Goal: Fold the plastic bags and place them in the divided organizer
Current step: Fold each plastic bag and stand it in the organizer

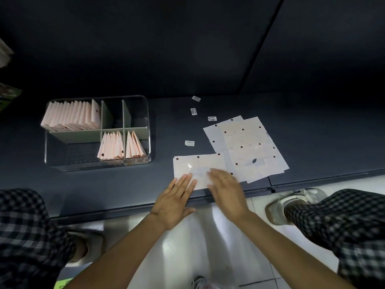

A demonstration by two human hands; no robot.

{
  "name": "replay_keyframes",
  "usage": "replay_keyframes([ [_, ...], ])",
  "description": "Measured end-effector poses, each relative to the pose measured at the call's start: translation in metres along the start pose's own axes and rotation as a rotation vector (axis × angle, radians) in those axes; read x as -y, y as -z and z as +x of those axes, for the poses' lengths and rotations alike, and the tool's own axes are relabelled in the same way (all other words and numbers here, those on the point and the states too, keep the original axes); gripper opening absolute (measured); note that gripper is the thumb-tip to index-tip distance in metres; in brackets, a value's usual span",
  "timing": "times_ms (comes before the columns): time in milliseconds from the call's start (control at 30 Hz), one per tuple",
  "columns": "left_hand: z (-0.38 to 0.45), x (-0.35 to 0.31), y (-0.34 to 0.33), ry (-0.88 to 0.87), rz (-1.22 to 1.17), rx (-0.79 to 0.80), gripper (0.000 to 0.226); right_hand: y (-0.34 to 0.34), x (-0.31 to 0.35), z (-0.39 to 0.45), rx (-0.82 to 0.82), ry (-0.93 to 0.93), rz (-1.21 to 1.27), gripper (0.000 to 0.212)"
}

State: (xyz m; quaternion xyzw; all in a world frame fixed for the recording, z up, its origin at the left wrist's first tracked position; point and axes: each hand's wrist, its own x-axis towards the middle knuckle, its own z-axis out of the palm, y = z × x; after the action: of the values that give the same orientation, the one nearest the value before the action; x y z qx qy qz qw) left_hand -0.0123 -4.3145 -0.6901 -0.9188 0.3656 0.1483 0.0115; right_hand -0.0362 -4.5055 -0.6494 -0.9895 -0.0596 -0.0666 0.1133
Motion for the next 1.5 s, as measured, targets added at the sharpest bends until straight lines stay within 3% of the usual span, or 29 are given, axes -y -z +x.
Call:
replay_keyframes([
  [100, 0.001, 0.000, 0.000, -0.005, -0.011, -0.007, 0.079, -0.015, 0.020, -0.021, 0.171, 0.198, -0.167, 0.052],
  [233, 0.000, 0.001, -0.001, -0.013, -0.011, -0.027, 0.081, -0.015, 0.004, -0.042, 0.358, 0.081, -0.255, 0.068],
  [367, 0.000, 0.001, -0.002, -0.013, -0.021, -0.036, 0.081, 0.000, -0.021, -0.049, 0.319, -0.070, -0.196, 0.071],
  [433, 0.000, 0.002, -0.002, -0.017, -0.029, -0.033, 0.080, -0.002, -0.026, -0.046, 0.170, -0.059, -0.183, 0.062],
  [533, 0.002, 0.002, -0.002, -0.008, -0.074, -0.044, 0.078, -0.005, -0.028, -0.027, -0.055, 0.052, -0.121, 0.016],
  [633, 0.003, 0.002, -0.001, 0.007, -0.143, -0.081, 0.076, -0.005, -0.030, -0.011, -0.007, 0.085, -0.053, 0.023],
  [800, 0.009, 0.004, 0.007, 0.051, -0.305, -0.214, 0.065, -0.005, -0.033, 0.005, 0.055, 0.243, -0.228, 0.031],
  [867, 0.011, 0.007, 0.010, 0.065, -0.350, -0.252, 0.060, -0.002, -0.034, 0.010, 0.073, 0.292, -0.226, 0.026],
  [967, 0.012, 0.017, 0.015, 0.108, -0.405, -0.298, 0.053, 0.006, -0.035, 0.016, 0.179, 0.313, 0.004, 0.009],
  [1100, 0.010, 0.029, 0.022, 0.162, -0.447, -0.419, 0.028, 0.015, -0.039, 0.015, 0.437, 0.101, 0.255, 0.013],
  [1200, 0.010, 0.034, 0.026, 0.255, -0.537, -0.436, 0.015, 0.017, -0.045, 0.014, 0.497, -0.018, 0.427, 0.003],
  [1267, 0.012, 0.036, 0.029, 0.352, -0.621, -0.413, 0.013, 0.018, -0.050, 0.013, 0.523, -0.132, 0.514, 0.023],
  [1333, 0.016, 0.039, 0.031, 0.420, -0.692, -0.387, 0.013, 0.017, -0.053, 0.013, 0.480, -0.269, 0.598, 0.040],
  [1467, 0.023, 0.042, 0.031, 0.496, -0.892, -0.347, 0.011, 0.007, -0.052, 0.020, 0.284, -0.509, 0.684, 0.008],
  [1500, 0.024, 0.042, 0.031, 0.518, -0.929, -0.342, 0.010, 0.003, -0.051, 0.022, 0.251, -0.560, 0.681, 0.018],
])
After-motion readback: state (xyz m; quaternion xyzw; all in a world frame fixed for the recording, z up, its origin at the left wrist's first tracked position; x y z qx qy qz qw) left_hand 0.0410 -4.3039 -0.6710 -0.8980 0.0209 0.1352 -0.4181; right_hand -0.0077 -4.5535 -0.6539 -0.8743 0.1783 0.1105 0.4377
